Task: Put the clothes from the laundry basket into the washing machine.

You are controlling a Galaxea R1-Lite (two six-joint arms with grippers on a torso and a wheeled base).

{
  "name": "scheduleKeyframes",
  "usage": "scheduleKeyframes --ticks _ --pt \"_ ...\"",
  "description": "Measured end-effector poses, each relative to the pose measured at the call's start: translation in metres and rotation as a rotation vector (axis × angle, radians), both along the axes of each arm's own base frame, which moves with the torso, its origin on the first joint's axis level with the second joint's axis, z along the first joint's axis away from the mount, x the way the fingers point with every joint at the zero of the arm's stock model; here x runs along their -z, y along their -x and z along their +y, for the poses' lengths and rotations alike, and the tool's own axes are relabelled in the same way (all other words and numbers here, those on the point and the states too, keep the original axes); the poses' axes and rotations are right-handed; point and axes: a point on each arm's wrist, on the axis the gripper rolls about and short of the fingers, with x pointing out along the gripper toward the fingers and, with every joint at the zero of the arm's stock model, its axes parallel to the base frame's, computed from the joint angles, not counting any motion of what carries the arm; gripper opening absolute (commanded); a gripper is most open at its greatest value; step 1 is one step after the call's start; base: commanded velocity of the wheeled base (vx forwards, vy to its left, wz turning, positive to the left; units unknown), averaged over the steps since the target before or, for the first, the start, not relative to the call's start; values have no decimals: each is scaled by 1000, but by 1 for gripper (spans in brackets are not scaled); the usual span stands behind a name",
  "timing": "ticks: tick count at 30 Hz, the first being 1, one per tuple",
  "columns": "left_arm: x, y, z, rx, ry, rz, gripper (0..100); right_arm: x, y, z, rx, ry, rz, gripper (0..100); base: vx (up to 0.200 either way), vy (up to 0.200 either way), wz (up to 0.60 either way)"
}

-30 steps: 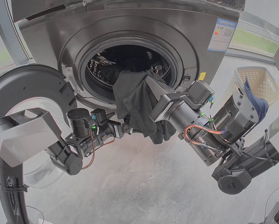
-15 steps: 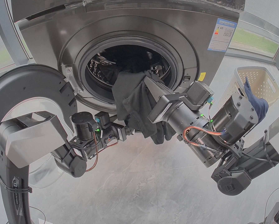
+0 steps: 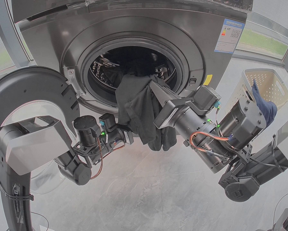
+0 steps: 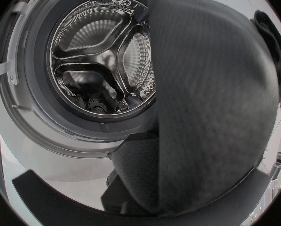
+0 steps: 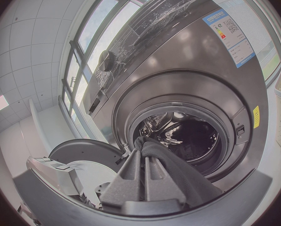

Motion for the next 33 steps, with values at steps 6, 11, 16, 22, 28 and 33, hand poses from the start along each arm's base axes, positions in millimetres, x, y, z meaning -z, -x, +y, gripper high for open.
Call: scheduleKeyframes --ticks 6,11,16,22,28,33 --pt "-4 30 7 27 -14 21 0 4 -9 -6 26 10 6 0 0 0 0" --pt "-8 69 19 59 -49 71 0 8 -19 -13 53 23 12 0 0 0 0" --pt "-21 117 30 135 -69 97 0 14 -30 -18 68 37 17 100 0 0 0" --pt "-40 162 32 254 -61 68 0 25 -39 -18 79 53 28 100 0 0 0" --pt "-55 171 33 272 -28 18 0 38 -45 -16 82 79 53 100 0 0 0" --pt "-64 167 31 258 2 -13 0 45 -44 -15 81 97 66 100 0 0 0"
